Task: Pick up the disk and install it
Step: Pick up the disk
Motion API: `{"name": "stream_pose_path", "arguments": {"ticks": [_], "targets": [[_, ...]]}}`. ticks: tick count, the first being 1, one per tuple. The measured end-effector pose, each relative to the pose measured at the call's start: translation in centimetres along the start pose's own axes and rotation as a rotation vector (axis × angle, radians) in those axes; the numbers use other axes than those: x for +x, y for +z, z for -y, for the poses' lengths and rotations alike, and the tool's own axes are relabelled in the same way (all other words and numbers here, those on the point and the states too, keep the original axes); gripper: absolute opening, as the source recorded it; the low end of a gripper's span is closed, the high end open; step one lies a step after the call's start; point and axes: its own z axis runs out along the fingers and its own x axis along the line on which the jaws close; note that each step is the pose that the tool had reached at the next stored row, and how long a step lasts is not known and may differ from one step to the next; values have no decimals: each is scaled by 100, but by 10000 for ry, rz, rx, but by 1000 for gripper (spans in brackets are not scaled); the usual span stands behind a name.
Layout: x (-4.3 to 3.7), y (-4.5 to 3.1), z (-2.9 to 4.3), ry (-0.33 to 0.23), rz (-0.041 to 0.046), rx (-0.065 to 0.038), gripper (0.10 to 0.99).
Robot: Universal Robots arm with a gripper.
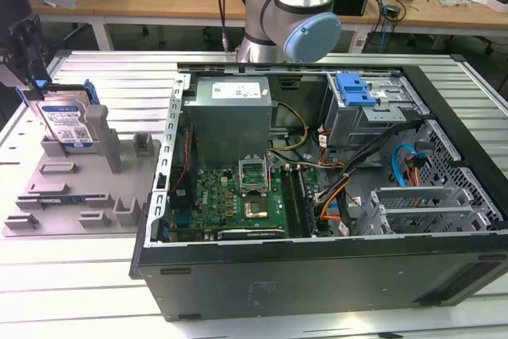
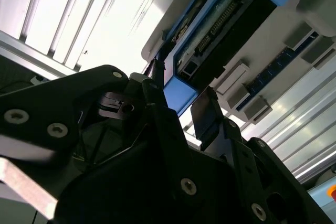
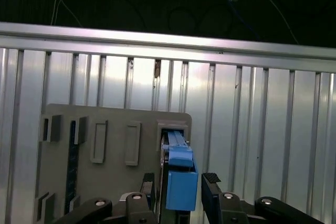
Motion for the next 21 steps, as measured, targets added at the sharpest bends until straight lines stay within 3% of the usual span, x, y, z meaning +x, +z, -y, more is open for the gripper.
{"name": "stream_pose_path", "arguments": {"ticks": [21], "targets": [[0,93,2,6,1,2,482]]}}
